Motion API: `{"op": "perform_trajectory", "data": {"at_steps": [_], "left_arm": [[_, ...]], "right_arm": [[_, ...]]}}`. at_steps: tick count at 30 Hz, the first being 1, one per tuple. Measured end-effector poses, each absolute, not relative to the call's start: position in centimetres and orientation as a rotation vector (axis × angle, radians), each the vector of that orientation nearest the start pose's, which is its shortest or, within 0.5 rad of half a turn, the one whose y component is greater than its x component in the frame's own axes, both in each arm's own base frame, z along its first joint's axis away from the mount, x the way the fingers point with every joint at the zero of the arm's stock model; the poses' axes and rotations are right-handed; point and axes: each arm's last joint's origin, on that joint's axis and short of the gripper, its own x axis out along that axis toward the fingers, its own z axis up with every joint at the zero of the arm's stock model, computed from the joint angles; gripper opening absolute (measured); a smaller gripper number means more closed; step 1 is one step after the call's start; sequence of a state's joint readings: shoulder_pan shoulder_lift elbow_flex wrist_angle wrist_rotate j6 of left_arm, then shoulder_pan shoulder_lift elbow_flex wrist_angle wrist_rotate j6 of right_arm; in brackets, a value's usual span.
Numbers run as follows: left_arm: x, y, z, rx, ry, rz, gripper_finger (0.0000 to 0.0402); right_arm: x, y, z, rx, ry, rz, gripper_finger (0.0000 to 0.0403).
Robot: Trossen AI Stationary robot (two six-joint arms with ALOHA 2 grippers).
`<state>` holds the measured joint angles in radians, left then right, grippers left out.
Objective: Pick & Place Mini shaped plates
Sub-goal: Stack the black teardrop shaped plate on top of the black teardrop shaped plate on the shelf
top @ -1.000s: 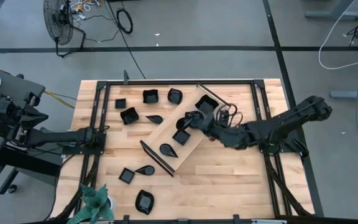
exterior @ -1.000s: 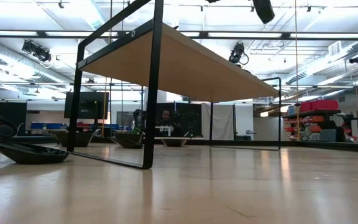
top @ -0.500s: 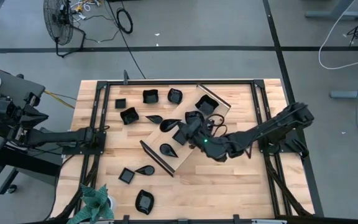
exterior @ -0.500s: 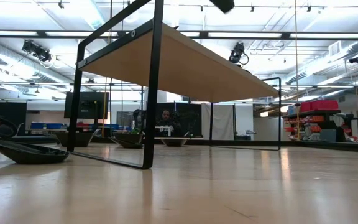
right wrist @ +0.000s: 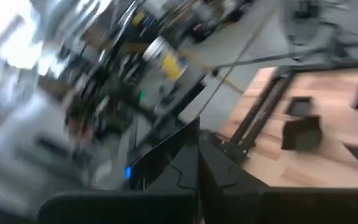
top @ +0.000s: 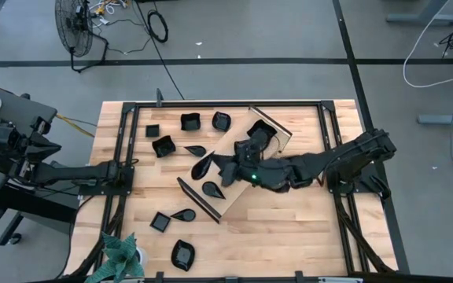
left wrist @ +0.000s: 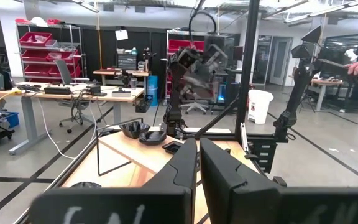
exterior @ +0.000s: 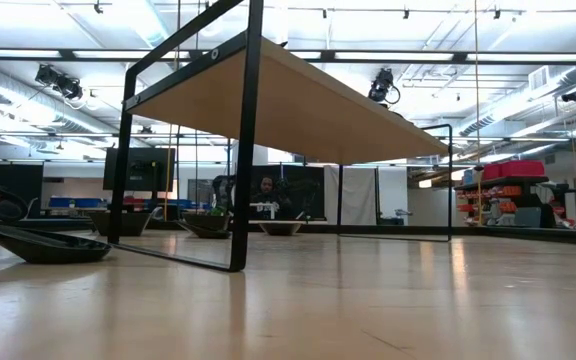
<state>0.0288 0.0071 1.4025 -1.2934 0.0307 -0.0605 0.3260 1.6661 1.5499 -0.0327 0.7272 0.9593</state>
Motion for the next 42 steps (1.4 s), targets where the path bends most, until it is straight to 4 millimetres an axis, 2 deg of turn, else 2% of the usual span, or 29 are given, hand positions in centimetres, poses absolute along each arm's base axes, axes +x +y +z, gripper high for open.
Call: {"op": "perform_trajectory", "data": {"at_steps": [5, 10, 16, 23, 30, 36, 42], "left_arm": [[-16.4, -0.6, 36.7, -0.057, -0.102, -0.005, 0.0025], [-16.4, -0.6, 36.7, -0.057, -0.102, -0.005, 0.0025], [-16.4, -0.6, 36.7, -0.057, -0.102, -0.006, 0.0025], [-16.4, -0.6, 36.7, -0.057, -0.102, -0.005, 0.0025], [-16.4, -0.6, 36.7, -0.057, -0.102, -0.006, 0.0025], [-16.4, -0.6, 36.7, -0.057, -0.102, -0.005, 0.0025], [-16.4, -0.6, 36.7, -0.057, -0.102, -0.005, 0.0025]], "right_arm": [[37.3, 9.6, 40.2, 0.627, 0.079, -0.205, 0.0000], [36.9, 8.8, 41.8, 0.408, 0.220, -0.055, 0.0000], [35.6, 8.6, 43.1, -0.040, 0.373, 0.148, 0.0000], [34.6, 9.0, 42.3, -0.668, 0.425, 0.420, 0.0000], [34.4, 8.2, 41.7, -1.045, 0.431, 0.530, 0.0000], [34.7, 6.5, 41.7, -1.428, 0.362, 0.598, 0.0000], [35.0, 5.0, 41.7, -1.732, 0.329, 0.626, 0.0000]]}}
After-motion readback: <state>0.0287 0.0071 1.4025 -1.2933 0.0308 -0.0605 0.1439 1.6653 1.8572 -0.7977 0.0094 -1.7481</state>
